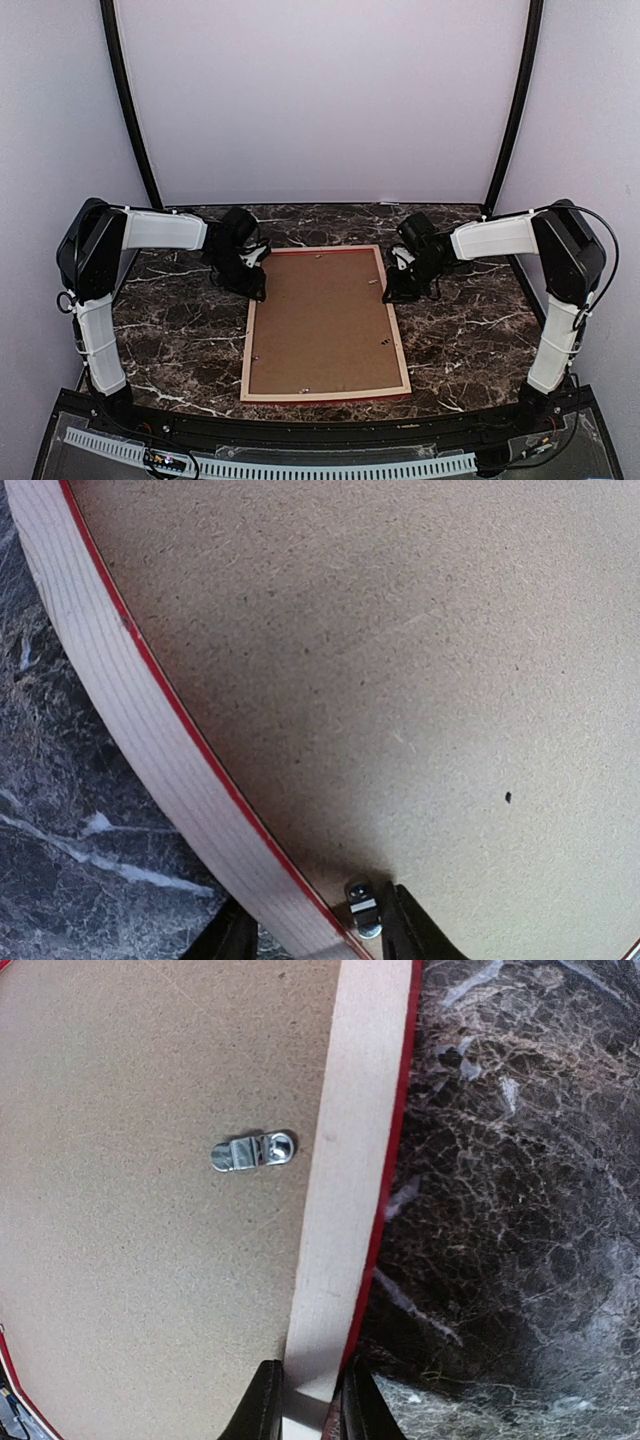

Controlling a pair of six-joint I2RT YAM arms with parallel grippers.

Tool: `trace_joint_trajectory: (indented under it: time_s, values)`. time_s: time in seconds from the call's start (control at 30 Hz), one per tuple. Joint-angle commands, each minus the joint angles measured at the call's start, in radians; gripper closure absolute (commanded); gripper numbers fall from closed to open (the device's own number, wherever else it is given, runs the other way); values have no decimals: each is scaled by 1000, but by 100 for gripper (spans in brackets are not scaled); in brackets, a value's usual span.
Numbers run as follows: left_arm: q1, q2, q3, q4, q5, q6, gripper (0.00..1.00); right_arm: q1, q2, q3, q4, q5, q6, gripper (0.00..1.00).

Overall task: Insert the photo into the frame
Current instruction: Press the fastener onto the backboard.

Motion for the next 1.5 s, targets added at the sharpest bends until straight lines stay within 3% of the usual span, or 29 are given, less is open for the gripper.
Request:
trace_joint_trajectory:
  time_s: [0.0,0.67,0.93,1.3,1.47]
  values:
    - [9,6,-23,-30,3,22,59,9,10,-29,-36,-7,-38,94]
    - [15,-21,-26,9,41,35,74,8,14,-24,-37,-17,-45,96]
    - [15,-84,-28,25,93,19,29,9,10,-23,-37,-14,-40,97]
    - [-6,-272,-191,51,121,-28,16,9,19,-28,-18,-21,-30,97]
    - [-109,-360,-311,57,62,-66,15,9,21,-29,-18,-17,-30,97]
